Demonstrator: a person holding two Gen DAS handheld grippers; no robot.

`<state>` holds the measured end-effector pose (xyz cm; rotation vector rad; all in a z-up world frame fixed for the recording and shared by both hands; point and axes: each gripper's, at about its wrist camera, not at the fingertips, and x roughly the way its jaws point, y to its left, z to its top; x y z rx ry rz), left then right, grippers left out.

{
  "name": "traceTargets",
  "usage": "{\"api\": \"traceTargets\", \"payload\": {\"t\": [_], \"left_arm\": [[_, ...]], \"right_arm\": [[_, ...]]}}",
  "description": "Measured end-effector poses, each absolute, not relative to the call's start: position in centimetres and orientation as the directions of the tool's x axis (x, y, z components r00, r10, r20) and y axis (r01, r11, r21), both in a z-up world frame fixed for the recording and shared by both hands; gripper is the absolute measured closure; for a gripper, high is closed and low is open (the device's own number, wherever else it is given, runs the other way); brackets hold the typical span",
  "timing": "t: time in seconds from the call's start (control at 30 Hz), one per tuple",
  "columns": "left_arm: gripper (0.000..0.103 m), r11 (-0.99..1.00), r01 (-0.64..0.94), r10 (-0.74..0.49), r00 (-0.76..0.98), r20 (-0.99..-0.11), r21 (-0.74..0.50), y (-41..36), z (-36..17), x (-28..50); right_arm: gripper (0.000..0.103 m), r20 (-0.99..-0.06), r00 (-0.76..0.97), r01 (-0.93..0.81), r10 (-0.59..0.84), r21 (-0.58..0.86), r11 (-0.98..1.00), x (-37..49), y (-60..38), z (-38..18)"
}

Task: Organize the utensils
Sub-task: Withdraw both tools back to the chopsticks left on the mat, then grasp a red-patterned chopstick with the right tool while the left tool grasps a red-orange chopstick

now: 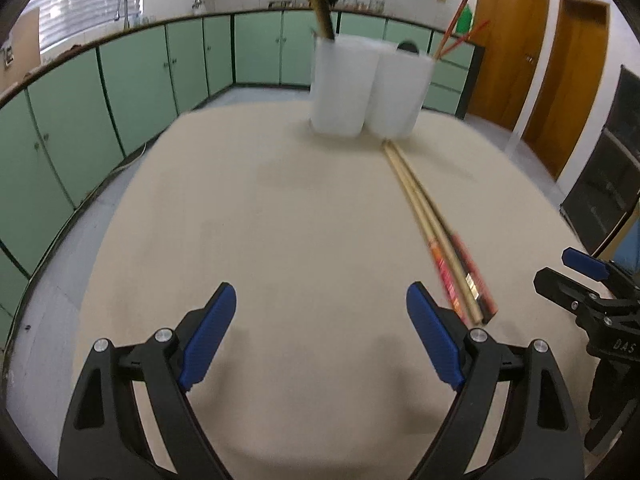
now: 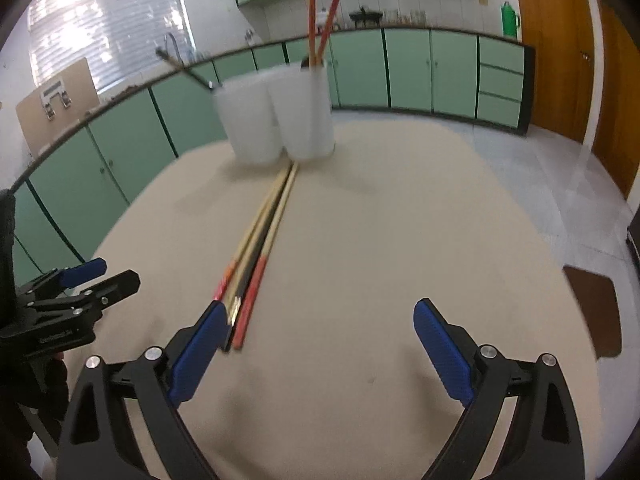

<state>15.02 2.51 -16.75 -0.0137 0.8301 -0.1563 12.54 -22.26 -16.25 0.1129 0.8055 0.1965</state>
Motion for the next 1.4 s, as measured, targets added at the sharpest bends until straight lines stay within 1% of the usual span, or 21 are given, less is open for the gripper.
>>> {"api": "traceTargets", "payload": {"t": [0.03, 0.1, 0.23, 0.3, 0.5, 0.83, 0.93, 1.03, 1.1, 1.23, 1.3, 1.33, 1.4], "left_arm": [[0.018, 0.989, 0.131, -0.143, 0.657, -0.740, -0.075, 2.6, -17.1, 14.9], [0.018, 0.989, 0.127, -0.141, 0.647, -0.749, -0.076, 2.7, -17.6, 14.6], [0.018, 0.990, 0.120, -0.136, 0.635, -0.760, -0.077, 2.9, -18.0, 14.3], [0.018, 0.990, 0.117, -0.134, 0.631, -0.764, -0.077, 3.0, -18.2, 14.2], [0.018, 0.990, 0.113, -0.136, 0.628, -0.766, -0.083, 3.1, -18.2, 14.2], [0.018, 0.990, 0.110, -0.136, 0.623, -0.770, -0.086, 2.8, -18.2, 14.7], [0.018, 0.990, 0.107, -0.135, 0.623, -0.770, -0.087, 2.7, -18.3, 14.8], [0.018, 0.991, 0.105, -0.133, 0.624, -0.770, -0.086, 2.7, -18.2, 14.8], [0.018, 0.991, 0.105, -0.133, 0.625, -0.769, -0.086, 2.8, -18.3, 14.9], [0.018, 0.991, 0.106, -0.132, 0.625, -0.770, -0.083, 2.6, -18.3, 14.9], [0.018, 0.991, 0.108, -0.132, 0.625, -0.769, -0.082, 2.6, -18.3, 14.9], [0.018, 0.991, 0.109, -0.132, 0.625, -0.769, -0.082, 2.6, -18.3, 14.9], [0.018, 0.990, 0.112, -0.135, 0.624, -0.769, -0.082, 2.4, -18.3, 14.9]], "right_arm": [[0.012, -0.710, 0.670, -0.132, 0.217, 0.174, 0.976, 12.5, -22.1, -16.4], [0.021, -0.728, 0.650, -0.138, 0.218, 0.168, 0.976, 12.5, -21.6, -16.8], [0.034, -0.743, 0.627, -0.158, 0.232, 0.171, 0.973, 12.5, -20.8, -17.2], [0.042, -0.750, 0.617, -0.173, 0.239, 0.167, 0.971, 12.4, -20.3, -17.3], [0.049, -0.755, 0.611, -0.195, 0.236, 0.145, 0.970, 12.5, -19.1, -17.4], [0.054, -0.765, 0.611, -0.215, 0.204, 0.088, 0.973, 12.5, -17.7, -17.5], [0.058, -0.766, 0.613, -0.212, 0.192, 0.074, 0.974, 12.5, -17.4, -17.5], [0.065, -0.765, 0.613, -0.221, 0.196, 0.073, 0.973, 12.5, -17.2, -17.4], [0.073, -0.764, 0.613, -0.234, 0.200, 0.067, 0.970, 12.5, -16.9, -17.4], [0.083, -0.765, 0.608, -0.256, 0.210, 0.061, 0.965, 12.5, -16.2, -17.4], [0.092, -0.766, 0.602, -0.270, 0.224, 0.068, 0.960, 12.7, -16.0, -17.5], [0.095, -0.767, 0.600, -0.274, 0.228, 0.070, 0.959, 12.7, -15.9, -17.5], [0.095, -0.766, 0.599, -0.275, 0.233, 0.077, 0.958, 12.8, -15.9, -17.5]]}}
